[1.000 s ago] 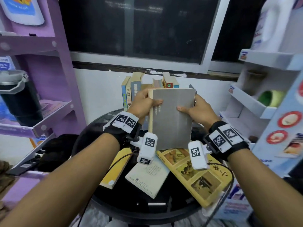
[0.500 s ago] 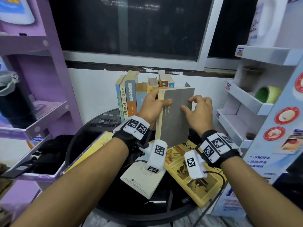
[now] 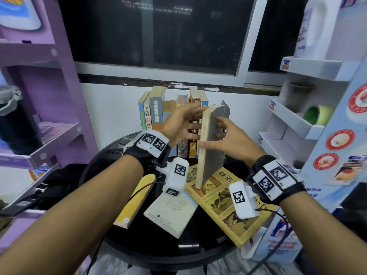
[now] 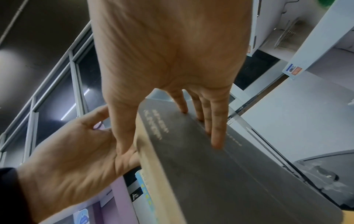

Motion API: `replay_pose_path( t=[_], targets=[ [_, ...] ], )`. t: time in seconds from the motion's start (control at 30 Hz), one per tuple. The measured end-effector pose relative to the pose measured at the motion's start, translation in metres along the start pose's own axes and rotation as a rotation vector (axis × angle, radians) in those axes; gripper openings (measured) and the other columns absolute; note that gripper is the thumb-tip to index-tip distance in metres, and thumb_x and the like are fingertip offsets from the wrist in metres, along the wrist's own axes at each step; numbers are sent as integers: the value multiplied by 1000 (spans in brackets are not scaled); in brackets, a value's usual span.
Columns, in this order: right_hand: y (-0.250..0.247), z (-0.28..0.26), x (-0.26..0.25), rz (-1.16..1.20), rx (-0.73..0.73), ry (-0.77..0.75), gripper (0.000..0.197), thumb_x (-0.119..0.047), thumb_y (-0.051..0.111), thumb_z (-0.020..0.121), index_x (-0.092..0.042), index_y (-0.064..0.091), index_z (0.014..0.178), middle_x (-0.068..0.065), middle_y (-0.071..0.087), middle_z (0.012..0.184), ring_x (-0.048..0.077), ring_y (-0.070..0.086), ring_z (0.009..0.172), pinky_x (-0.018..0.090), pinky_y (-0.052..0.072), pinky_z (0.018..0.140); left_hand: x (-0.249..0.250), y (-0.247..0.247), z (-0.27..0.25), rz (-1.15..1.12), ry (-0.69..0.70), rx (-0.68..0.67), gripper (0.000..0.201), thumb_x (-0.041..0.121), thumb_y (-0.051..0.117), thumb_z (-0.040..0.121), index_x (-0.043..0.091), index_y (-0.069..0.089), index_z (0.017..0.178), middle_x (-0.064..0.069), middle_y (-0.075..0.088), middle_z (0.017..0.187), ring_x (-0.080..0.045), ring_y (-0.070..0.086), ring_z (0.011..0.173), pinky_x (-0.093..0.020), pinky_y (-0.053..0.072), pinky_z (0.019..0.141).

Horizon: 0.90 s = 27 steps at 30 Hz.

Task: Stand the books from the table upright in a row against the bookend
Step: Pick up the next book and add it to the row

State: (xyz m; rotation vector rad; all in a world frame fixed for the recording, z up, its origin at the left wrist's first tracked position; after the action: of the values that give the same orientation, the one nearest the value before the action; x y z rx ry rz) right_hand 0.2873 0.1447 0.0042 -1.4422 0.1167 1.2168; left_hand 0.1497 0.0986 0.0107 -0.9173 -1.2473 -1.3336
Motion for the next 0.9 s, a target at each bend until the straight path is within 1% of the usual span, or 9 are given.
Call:
replay_pose_path(
  t=[0.07,0.13,0.2,0.37,0.5,0.57,0.63,0.7,0.9],
  targets=[
    [-1,-2,-6,-32,21,2,98,-50,83,66,-19,33,145,-3,49,142,12,52,119,28,47,95,2,6,-1,40,-10,-34,45,38,43,97,10,60,128,-7,60,125,-28,61,110,-47,55,87],
    [-5,-2,-9,-94,87,16,82,-44,81,72,-17,40,137,-1,59,124,11,56,100,17,45,73,5,11,0,141,-14,-58,43,39,41,98,15,60,128,-2,61,125,-25,60,113,-45,52,91],
    [-10,-3,-12,-201,152,30,64,-35,76,77,-17,45,130,2,63,111,14,55,87,19,41,61,8,15,1,284,-7,-74,42,40,38,99,21,59,129,3,60,128,-22,57,116,-42,47,97],
    [-22,-8,-13,-210,217,13,52,-16,70,81,-20,47,128,1,60,97,17,52,80,25,42,67,23,8,13,518,172,26,33,27,42,101,17,65,122,2,64,125,-10,59,109,-17,45,87],
    [-32,-4,-9,-163,260,-19,56,-12,69,81,-20,46,132,2,61,102,16,52,85,24,42,72,26,-14,28,579,272,196,23,18,55,95,16,66,115,1,65,113,-4,60,96,-13,44,76],
    [-36,-1,-5,-137,282,-7,60,-11,69,82,-20,45,135,5,63,108,15,50,88,23,41,75,27,-23,33,647,288,274,28,19,59,92,18,64,120,1,59,120,-5,57,98,-10,45,75],
    [-39,4,-1,-124,299,5,62,-10,69,83,-20,43,139,5,62,112,14,47,90,23,41,77,27,-31,39,729,297,302,36,21,62,91,20,59,127,2,51,128,-12,54,111,-25,47,94],
    [-40,10,1,-114,308,11,63,-9,68,84,-21,41,140,5,61,114,13,44,91,23,39,78,27,-35,46,815,292,301,44,25,63,89,21,55,133,0,48,137,-17,49,122,-41,40,106],
    [-40,34,7,-75,355,23,64,-7,69,85,-20,40,140,10,60,120,27,56,109,29,43,80,27,-43,69,965,278,302,56,33,64,89,24,44,141,-1,42,147,-19,39,133,-44,33,111]
  ],
)
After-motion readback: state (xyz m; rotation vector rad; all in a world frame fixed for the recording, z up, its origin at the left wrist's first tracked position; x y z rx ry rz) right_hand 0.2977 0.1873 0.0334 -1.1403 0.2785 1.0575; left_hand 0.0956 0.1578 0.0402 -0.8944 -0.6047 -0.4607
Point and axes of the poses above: each hand's wrist, its own z-axis towards the middle knuckle, its own y-axis out of the palm, x = y × z, the point moved 6 cm from there along z, towards the middle knuckle
